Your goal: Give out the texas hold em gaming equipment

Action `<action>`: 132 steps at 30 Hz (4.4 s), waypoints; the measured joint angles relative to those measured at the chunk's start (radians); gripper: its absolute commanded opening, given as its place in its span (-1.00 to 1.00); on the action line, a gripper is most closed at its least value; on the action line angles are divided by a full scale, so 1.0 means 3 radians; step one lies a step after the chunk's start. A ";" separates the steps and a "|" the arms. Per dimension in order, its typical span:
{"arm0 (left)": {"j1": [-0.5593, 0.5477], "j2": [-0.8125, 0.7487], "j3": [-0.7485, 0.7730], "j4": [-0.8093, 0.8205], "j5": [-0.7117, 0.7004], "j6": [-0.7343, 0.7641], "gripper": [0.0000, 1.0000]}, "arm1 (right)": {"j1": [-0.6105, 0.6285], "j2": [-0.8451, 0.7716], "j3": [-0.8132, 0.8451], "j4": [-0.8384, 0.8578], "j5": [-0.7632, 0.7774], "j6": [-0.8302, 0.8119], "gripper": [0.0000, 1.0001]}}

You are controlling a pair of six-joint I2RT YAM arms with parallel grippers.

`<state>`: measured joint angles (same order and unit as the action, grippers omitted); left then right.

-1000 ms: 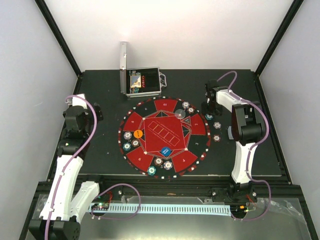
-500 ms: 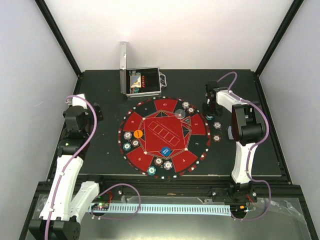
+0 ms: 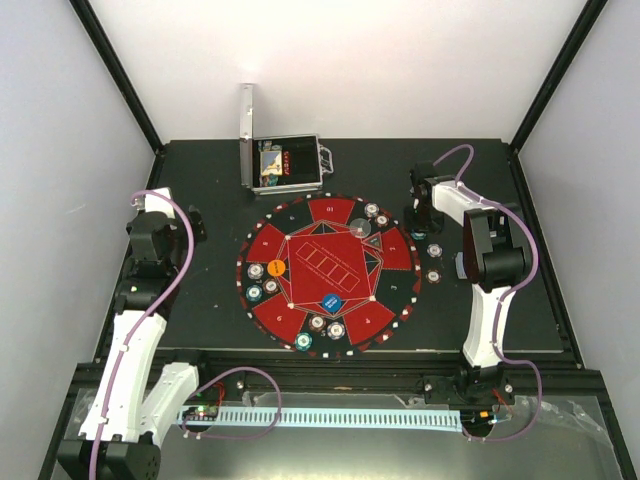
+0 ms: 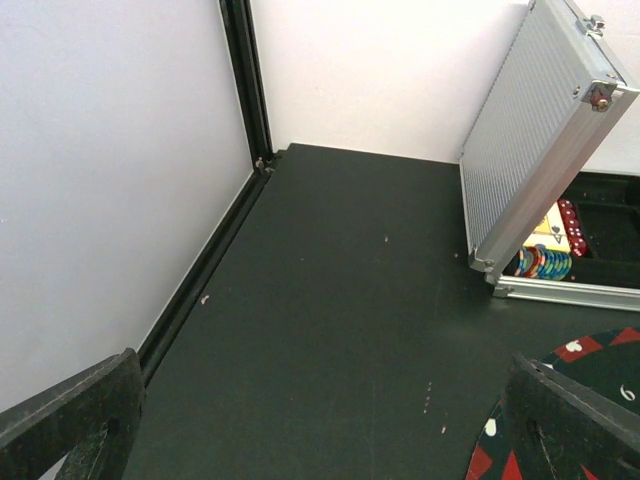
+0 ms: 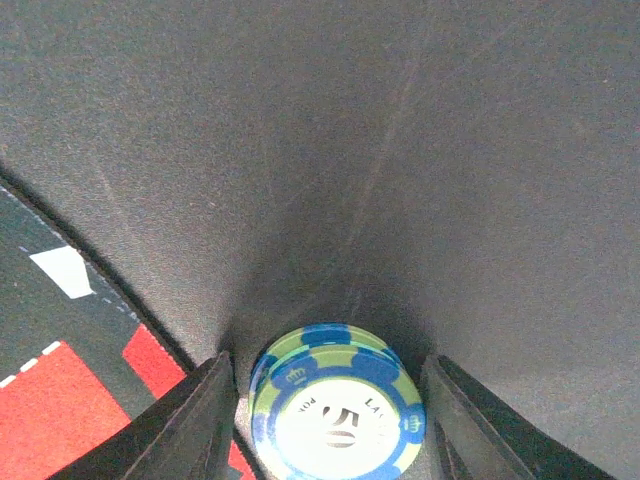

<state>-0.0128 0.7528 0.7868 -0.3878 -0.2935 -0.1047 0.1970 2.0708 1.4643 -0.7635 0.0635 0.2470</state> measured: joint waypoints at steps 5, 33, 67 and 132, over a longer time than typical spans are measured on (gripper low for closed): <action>0.0000 -0.0001 0.0000 0.0001 0.0004 0.0000 0.98 | 0.0000 0.0000 -0.0006 0.0000 -0.0034 0.0028 -0.07; 0.0000 -0.0045 0.0000 0.0001 0.0005 0.0000 0.98 | 0.0163 -0.0081 0.0284 -0.0369 -0.0036 -0.0090 -0.28; -0.0003 -0.0015 0.0000 0.0001 0.0005 0.0000 0.98 | 0.0978 0.1415 0.2944 -0.1218 -0.0067 -0.0309 -0.26; -0.0037 0.0052 -0.0005 0.0003 -0.0009 0.0003 0.98 | -0.1845 -0.2776 -0.1998 -0.0378 -0.0259 0.0888 1.00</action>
<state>-0.0238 0.7685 0.7853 -0.3870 -0.2962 -0.1040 -0.3565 1.2381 0.8650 -0.8768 -0.0143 0.5133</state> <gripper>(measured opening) 0.990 0.999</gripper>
